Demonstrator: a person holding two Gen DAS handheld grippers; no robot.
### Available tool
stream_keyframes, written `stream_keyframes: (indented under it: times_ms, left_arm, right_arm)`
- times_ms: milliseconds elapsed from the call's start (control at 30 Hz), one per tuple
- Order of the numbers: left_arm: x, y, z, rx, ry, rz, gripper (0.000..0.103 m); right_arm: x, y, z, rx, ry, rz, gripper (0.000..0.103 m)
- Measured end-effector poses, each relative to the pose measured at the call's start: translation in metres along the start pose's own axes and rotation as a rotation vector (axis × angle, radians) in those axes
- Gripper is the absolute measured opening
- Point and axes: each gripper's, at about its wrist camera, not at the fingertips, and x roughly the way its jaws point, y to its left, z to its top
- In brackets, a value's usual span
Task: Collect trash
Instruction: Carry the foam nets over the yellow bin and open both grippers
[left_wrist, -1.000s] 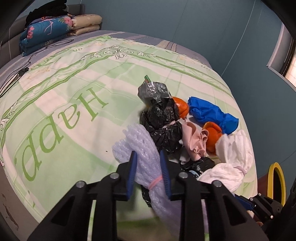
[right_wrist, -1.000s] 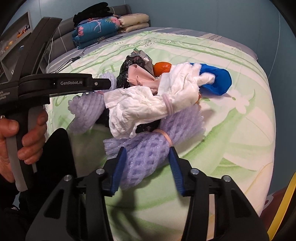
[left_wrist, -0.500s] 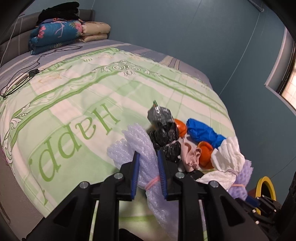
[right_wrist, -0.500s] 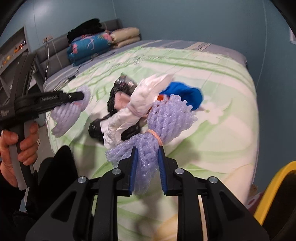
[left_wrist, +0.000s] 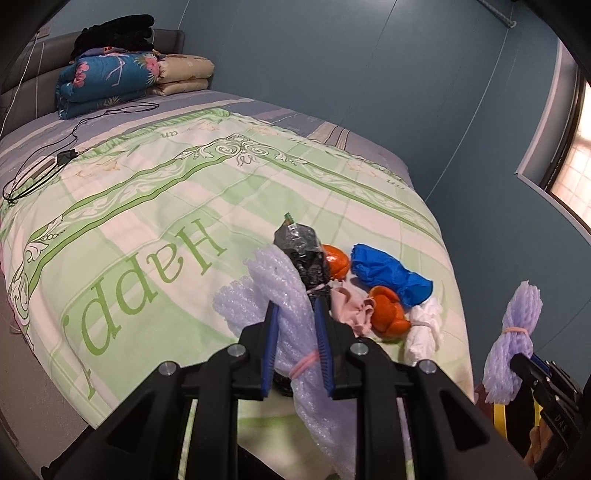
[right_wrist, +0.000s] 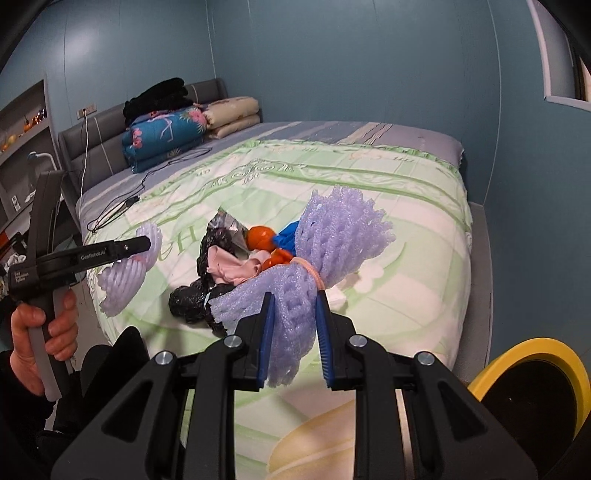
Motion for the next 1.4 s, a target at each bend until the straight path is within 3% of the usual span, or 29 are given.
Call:
stream_keyframes:
  times_ms: [467, 667, 1400]
  left_arm:
    - [-0.016, -0.053, 0.001, 0.089, -0.011, -0.055, 0.019]
    - [-0.022, -0.086, -0.003, 0.137, -0.008, -0.121, 0.019]
    - [-0.014, -0.263, -0.04, 0.406, 0.094, -0.374, 0.019]
  right_arm:
    - [-0.043, -0.026, 0.004, 0.025, -0.078, -0.036, 0.021]
    - [-0.072, -0.047, 0.006, 0.04, -0.115, -0.091, 0.021]
    - [-0.18, -0.14, -0.013, 0.151, -0.184, -0.428, 0.021]
